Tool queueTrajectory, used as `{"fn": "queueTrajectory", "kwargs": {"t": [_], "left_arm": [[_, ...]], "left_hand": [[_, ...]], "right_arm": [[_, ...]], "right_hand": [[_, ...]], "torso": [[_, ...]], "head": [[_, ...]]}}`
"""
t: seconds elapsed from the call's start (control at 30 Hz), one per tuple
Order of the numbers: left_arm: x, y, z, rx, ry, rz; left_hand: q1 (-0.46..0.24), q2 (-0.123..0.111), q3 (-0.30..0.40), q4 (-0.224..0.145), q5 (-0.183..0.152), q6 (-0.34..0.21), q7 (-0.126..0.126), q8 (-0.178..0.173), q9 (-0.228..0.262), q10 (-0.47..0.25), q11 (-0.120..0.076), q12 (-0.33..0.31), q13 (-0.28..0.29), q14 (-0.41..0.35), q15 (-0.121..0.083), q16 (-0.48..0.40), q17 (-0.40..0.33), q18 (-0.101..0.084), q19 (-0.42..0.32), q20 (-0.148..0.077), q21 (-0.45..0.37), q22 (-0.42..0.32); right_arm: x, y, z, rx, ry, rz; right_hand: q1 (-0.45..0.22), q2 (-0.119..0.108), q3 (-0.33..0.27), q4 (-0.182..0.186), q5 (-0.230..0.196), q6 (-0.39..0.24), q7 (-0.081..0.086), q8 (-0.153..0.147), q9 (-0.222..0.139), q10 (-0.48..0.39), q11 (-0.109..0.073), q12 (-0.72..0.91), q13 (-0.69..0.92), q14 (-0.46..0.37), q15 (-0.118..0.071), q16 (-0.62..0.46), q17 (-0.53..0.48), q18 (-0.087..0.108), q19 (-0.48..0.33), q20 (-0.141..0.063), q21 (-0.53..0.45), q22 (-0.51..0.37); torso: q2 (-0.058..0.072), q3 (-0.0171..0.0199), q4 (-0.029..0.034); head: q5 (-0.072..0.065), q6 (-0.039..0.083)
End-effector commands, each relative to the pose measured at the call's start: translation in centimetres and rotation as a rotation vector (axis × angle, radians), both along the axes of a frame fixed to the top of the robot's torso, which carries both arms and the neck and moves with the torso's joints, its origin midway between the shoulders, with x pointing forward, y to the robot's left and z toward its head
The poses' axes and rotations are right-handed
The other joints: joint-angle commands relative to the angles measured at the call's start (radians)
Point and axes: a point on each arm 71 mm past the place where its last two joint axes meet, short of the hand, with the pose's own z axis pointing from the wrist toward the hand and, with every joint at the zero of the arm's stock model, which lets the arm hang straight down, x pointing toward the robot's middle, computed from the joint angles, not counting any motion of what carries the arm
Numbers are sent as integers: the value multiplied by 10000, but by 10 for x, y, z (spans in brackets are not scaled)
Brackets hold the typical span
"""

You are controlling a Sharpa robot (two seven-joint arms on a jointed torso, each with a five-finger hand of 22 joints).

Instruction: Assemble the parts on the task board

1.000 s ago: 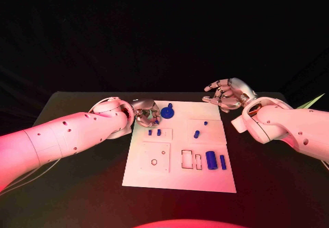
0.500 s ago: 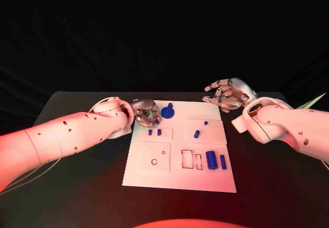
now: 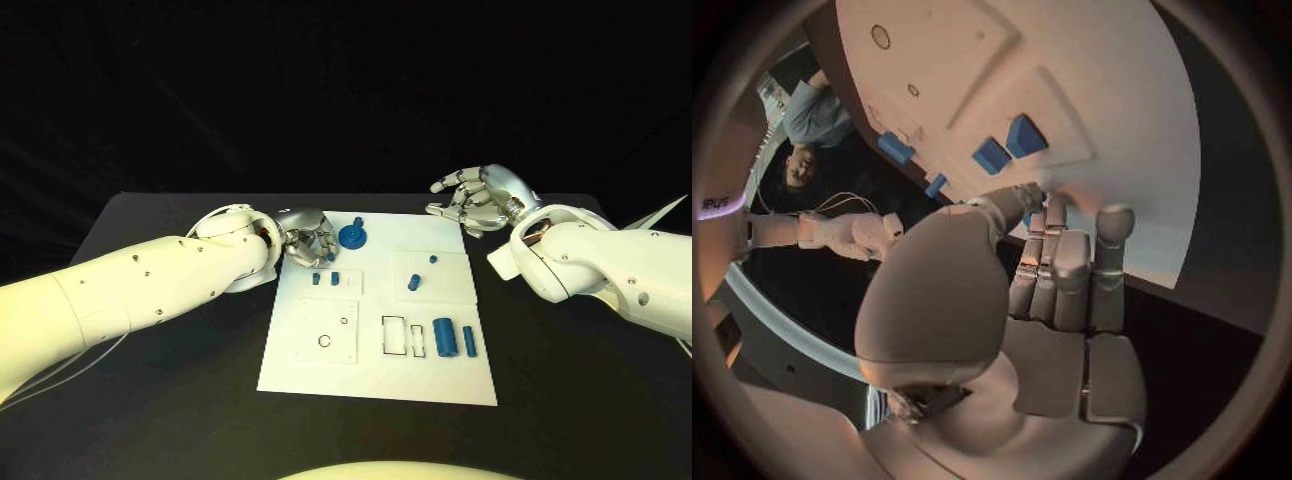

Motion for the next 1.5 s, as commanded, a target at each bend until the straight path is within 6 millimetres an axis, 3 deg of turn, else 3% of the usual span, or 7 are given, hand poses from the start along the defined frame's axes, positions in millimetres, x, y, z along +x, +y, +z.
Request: {"fn": "queueTrajectory", "kwargs": {"t": [0.03, 0.73, 0.87, 1.1, 1.27, 1.37, 1.5], "left_arm": [[0, 0, 0, 28, 40, 25], [2, 8, -1, 176, 119, 295], [2, 14, -1, 194, 91, 414], [5, 32, 4, -614, -8, 925], [9, 53, 12, -2803, 453, 1802], [9, 66, 17, -4781, 1136, 2350], [5, 77, 21, -7067, 2173, 2648]], "left_hand": [[-194, -73, 329, -36, -14, -262, 28, -124, -136, 19, 52, -116, 54, -181, 17, 57, -148, 16, -168, 4, -169, -194], [-269, -238, 295, -17, -22, -528, 33, -337, -217, -129, 103, -286, 69, -331, 66, 27, -327, 50, -323, 20, -324, -364], [-263, -241, 298, -21, -18, -536, 33, -344, -220, -149, 109, -300, 69, -344, 69, 23, -343, 57, -347, 21, -346, -394], [-79, -117, 441, -102, 10, -428, 91, -320, -210, -197, 142, -347, 97, -435, 89, 0, -452, 78, -409, 19, -393, -461], [81, -30, 682, -247, 23, -184, 202, -260, -198, -328, 265, -458, 80, -1290, 167, -572, -1840, 306, -1331, 28, -1032, -1390], [34, 11, 724, -300, 6, -141, 274, -293, -222, -433, 329, -474, 73, -2439, 211, -1535, -3583, 315, -1662, 63, -1207, -1457], [-58, 95, 597, -284, -7, -170, 313, -351, -247, -471, 356, -435, 83, -2811, 241, -2105, -3993, 316, -1936, 96, -1497, -1604]], "right_arm": [[0, 1, 0, -1, 11, 44], [0, -1, -1, -9, 43, -5], [0, -2, -2, -145, 188, -3], [0, -1, -8, -1543, 389, 668], [0, 1, -13, -3348, 278, 1329], [-1, 2, -17, -4747, -2, 1615], [-2, 4, -23, -6321, -366, 1777]], "right_hand": [[-155, -19, 459, 26, 156, 108, 46, 263, 73, -301, -63, -106, -64, 192, -33, -175, -60, 223, -61, -30, -128, -33], [-203, -30, 461, 38, 128, 95, 46, 278, 66, -343, -62, -164, -156, 193, -34, -208, -78, 234, -67, -33, -228, -92], [-210, -59, 494, 23, 121, 42, 55, 292, 48, -809, -52, -705, -735, 162, -27, -315, -159, 262, -113, -31, -476, -236], [511, -379, 1800, -178, 423, 223, 165, 350, -127, -1329, 41, -4034, -3559, 26, 15, -945, -617, 342, -127, -15, -1354, -725], [599, -845, 3103, -736, 276, 820, 205, 126, -376, -708, 198, -6409, -5630, 180, 99, -732, -350, 263, 55, 50, -913, -343], [449, -943, 3328, -886, 38, 971, 145, 19, -445, -641, 167, -6900, -6051, 274, 114, -490, -97, 225, 155, 46, -575, -111], [191, -1097, 3426, -974, -171, 1140, 74, -83, -499, -563, 158, -7294, -6437, 391, 128, -207, 190, 165, 290, 33, -152, 163]], "torso": [[-2, -1, 1], [1, -1, -3], [-2, -4, -5], [-7, -3, -16], [-10, -6, -19], [0, -12, -10], [18, -32, -7]], "head": [[-6, -8], [-16, -8], [-27, 1], [-112, 47], [-286, 116], [-444, 157], [-548, 186]]}}
